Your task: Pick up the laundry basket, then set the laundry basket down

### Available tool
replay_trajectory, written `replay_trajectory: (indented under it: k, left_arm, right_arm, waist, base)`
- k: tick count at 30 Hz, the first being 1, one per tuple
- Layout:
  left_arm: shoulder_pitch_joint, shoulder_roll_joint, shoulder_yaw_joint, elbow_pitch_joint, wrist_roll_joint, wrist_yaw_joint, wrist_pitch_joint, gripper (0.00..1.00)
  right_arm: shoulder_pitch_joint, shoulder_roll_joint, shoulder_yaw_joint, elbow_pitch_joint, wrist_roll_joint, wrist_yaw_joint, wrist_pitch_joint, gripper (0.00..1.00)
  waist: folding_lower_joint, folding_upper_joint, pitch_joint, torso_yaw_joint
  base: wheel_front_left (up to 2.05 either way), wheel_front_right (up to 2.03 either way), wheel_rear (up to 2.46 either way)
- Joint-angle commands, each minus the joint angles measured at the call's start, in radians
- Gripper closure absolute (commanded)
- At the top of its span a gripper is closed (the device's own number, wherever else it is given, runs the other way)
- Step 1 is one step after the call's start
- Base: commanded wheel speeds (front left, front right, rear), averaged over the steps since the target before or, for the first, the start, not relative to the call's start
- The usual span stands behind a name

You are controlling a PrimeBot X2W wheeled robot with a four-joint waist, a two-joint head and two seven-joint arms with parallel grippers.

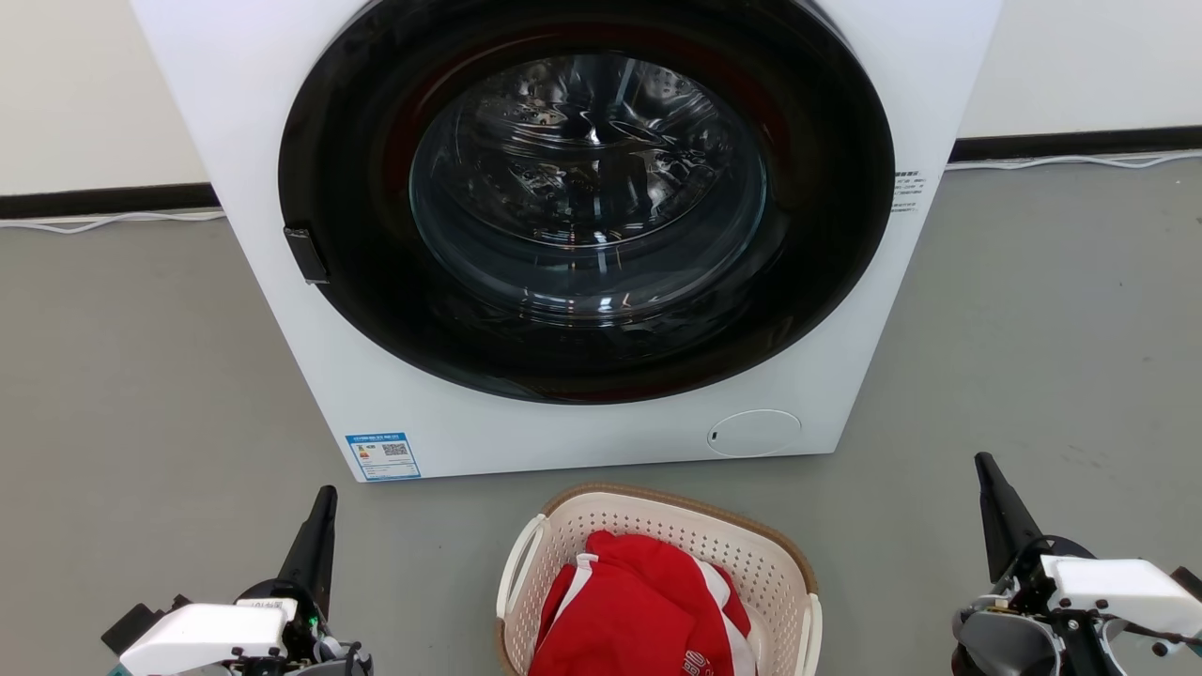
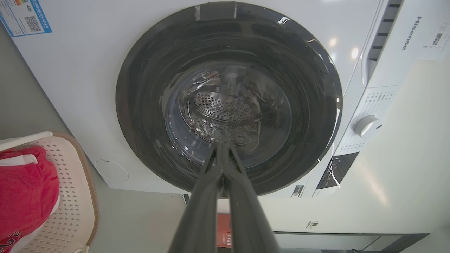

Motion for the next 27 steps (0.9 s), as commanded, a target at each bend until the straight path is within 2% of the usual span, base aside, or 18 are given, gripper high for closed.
replay_trajectory:
  k: [1,27]
  left_arm:
    - [-0.056,0.013,0.030,-0.029,-0.005,-0.007,0.006,1.00]
    - [-0.056,0.013,0.030,-0.029,-0.005,-0.007,0.006,1.00]
  right_arm:
    - [-0.023,-0.003,0.018,-0.031,0.007,0.007,0.007,1.00]
    - [-0.023,-0.003,0.018,-0.031,0.007,0.007,0.007,1.00]
  waist:
    - [0.0000,0.0000,0.000,0.000]
    - [0.0000,0.0000,0.000,0.000]
  base:
    - [0.00,0.00,0.00]
    - [0.00,0.00,0.00]
